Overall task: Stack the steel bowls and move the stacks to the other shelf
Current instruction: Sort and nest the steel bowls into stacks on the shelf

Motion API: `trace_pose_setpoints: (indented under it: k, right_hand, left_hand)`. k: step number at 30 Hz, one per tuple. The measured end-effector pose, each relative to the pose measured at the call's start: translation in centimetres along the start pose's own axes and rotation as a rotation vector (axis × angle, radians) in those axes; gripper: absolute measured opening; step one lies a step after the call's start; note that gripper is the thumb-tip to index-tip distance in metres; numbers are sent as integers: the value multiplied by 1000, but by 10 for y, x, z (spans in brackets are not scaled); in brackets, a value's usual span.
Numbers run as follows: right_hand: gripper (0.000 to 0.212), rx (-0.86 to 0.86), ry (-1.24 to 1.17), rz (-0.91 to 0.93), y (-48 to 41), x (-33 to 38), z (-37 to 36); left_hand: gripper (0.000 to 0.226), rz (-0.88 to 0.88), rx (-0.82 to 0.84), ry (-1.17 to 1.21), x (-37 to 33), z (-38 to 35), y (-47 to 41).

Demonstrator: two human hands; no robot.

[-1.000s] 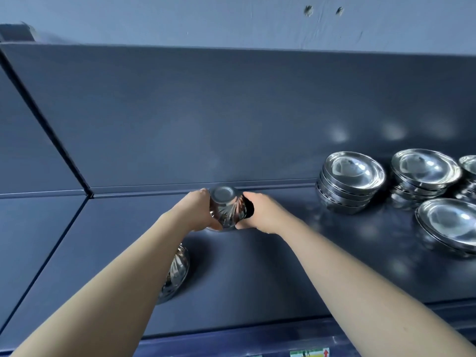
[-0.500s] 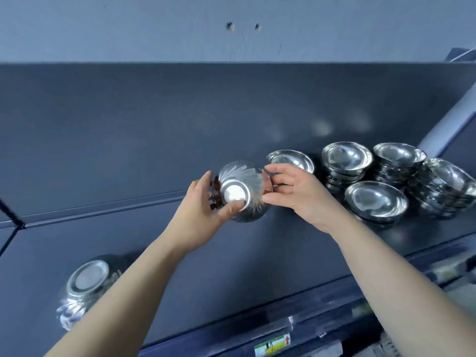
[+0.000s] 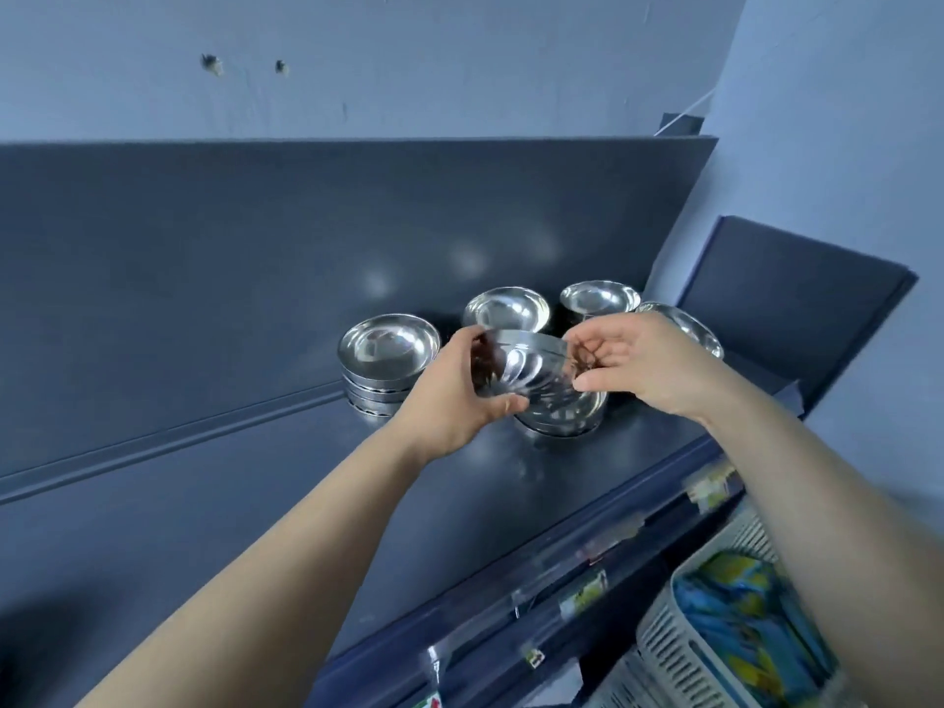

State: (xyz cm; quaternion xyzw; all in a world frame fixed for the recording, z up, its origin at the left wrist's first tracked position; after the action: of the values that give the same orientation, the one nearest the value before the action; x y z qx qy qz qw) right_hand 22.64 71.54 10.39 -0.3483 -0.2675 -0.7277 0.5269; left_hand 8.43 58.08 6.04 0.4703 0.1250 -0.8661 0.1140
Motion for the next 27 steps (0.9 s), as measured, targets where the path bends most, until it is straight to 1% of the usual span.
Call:
trace_pose_setpoints:
  k: [3, 5, 7, 8, 11, 13, 15, 16, 19, 22, 23, 26, 27]
  right_hand:
    - [40, 13, 112, -34, -3, -16, 9]
    - [31, 38, 203, -64, -9, -30, 13]
    - [21, 56, 260, -91, -15, -43, 14]
    - [20, 58, 293, -105, -17, -47, 14]
    - [29, 69, 383, -141, -20, -56, 11]
    - [24, 95, 409, -168, -21, -61, 9]
    - [18, 113, 408, -183, -19, -65, 6]
    - [18, 119, 413, -185, -18, -66, 6]
    - [26, 123, 442, -162, -16, -60, 3]
    - [37, 72, 504, -109, -15, -48, -5]
    - [37, 48, 530, -80, -16, -43, -9]
    - [24, 16, 590, -1, -24, -24, -30]
    - [23, 16, 607, 19, -27, -16, -39]
  left_hand:
    - [68, 32, -24, -53, 6, -13, -20]
    - [70, 73, -19, -61, 14, -20, -28]
    - [62, 108, -23, -92, 20, -25, -34]
    - [58, 124, -29, -114, 23, -27, -37]
    - [52, 158, -40, -193, 29, -32, -42]
    - [50, 158, -45, -253, 31, -35, -43]
    - [52, 151, -43, -294, 30, -37, -41]
    - [53, 144, -42, -313, 29, -37, -41]
    - [56, 131, -16, -367, 23, -36, -36]
    - [54, 97, -16, -495, 13, -30, -26]
    - [53, 99, -30, -550, 8, -26, -20]
    - [48, 132, -77, -708, -3, -8, 5]
    - [46, 154, -89, -756, -5, -1, 16]
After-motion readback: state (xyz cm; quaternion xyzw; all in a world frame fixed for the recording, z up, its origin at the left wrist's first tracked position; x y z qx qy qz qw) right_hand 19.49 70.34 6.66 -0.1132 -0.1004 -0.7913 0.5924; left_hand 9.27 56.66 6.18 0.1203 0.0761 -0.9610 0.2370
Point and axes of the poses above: each hand's wrist, its own y-axis away from the middle knuckle, its own z-axis out of the back of the hand, x = y × z, the point moved 4 cm from there along -y, towards the middle knuckle, and after that the axes turned 14 degrees about x, right-handed, at the moved point
